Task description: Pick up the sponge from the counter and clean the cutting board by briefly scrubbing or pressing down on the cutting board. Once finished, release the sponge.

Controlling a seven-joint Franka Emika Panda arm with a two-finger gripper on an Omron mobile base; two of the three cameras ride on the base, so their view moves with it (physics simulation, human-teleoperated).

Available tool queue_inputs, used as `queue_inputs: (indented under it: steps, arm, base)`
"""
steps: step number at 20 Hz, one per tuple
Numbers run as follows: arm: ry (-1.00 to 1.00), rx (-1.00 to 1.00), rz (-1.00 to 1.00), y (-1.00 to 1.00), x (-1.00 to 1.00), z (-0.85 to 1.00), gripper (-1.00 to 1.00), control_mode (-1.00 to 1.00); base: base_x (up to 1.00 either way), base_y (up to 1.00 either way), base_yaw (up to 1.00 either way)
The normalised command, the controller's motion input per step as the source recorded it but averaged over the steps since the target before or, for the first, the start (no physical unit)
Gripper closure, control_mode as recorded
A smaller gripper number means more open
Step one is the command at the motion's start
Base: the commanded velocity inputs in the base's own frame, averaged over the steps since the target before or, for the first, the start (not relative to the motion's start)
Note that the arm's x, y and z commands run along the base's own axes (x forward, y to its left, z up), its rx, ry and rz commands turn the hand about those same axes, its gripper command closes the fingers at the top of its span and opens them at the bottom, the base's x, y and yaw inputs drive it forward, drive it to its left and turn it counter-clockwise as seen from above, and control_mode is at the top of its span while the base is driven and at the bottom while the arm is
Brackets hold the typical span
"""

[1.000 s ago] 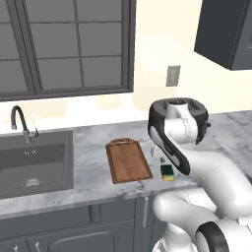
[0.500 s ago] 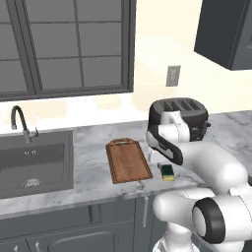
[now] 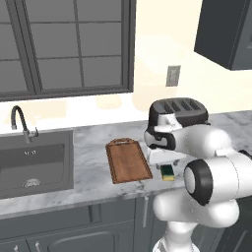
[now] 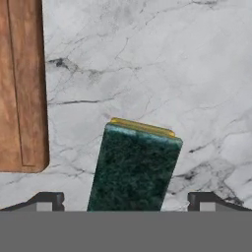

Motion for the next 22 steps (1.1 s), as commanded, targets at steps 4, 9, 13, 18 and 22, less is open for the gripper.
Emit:
queue_inputs:
  steps: [4,9,13,18,22]
  arm:
    - [0.03,0.00,-0.01,-0.02,0.24,-0.31,-1.00,-1.00]
    - [0.00,0.00,0.00,0.00,-0.02,-0.28,-1.00,-1.00]
    - [0.00,0.00,0.00,0.00,-0.02,-0.20,-1.00,-1.00]
    - [0.00,0.00,-0.01,0.00,-0.02,-0.16,-1.00,-1.00]
    - [0.00,0.00,-0.04,0.00,-0.24,-0.02,-1.00,-1.00]
  base:
    - [0.00,0.00,0.00]
    - [0.00,0.00,0.00]
    - [0.00,0.00,0.00]
    - [0.00,0.00,0.00]
    - [0.00,0.00,0.00]
